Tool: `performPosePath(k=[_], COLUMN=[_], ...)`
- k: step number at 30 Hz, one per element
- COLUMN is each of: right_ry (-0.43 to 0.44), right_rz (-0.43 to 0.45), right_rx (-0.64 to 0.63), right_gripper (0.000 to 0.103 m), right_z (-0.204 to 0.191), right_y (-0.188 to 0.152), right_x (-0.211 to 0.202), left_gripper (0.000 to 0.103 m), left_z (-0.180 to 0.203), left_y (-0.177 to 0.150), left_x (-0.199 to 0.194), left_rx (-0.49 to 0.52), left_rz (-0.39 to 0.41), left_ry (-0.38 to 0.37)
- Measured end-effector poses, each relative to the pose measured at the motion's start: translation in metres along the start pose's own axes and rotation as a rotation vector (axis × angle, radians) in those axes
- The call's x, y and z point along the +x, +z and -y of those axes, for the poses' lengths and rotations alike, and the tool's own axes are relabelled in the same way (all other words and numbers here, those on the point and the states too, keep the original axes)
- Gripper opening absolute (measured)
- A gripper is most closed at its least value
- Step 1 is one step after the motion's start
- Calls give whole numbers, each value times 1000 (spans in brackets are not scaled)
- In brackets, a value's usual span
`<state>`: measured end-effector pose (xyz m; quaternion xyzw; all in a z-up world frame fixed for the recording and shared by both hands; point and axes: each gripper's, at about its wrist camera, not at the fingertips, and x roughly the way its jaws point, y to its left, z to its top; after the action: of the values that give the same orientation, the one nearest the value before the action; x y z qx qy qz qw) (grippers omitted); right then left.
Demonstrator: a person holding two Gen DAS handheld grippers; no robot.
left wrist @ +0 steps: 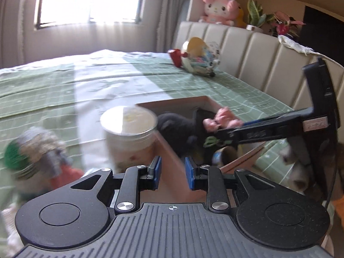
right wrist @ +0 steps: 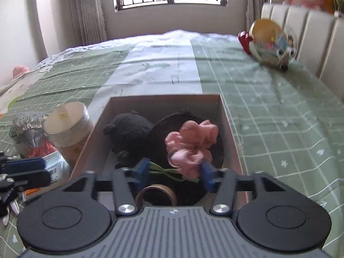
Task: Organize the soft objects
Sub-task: 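Carry the tube and scrunchie into the pink box and open both tools, then lower the left tool onto the white glove and close on it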
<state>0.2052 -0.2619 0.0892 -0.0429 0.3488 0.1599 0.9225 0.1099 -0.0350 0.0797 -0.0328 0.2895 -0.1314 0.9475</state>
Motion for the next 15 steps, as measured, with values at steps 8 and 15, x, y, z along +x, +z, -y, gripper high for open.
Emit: performPosePath(k=[8, 15], right_ry=[-11, 71], right_rz=[166, 165], right_rx=[-48, -52], right_gripper=[76, 76], right_z=[-47, -107], right_y=[-26, -68], right_x=[-62, -73], left_gripper=[27, 27], left_z=[-69, -94], left_y=[-37, -67], left_x=[-58, -55], left_rx=[-150, -167], left_rz=[22, -76], left_ry=[242, 369])
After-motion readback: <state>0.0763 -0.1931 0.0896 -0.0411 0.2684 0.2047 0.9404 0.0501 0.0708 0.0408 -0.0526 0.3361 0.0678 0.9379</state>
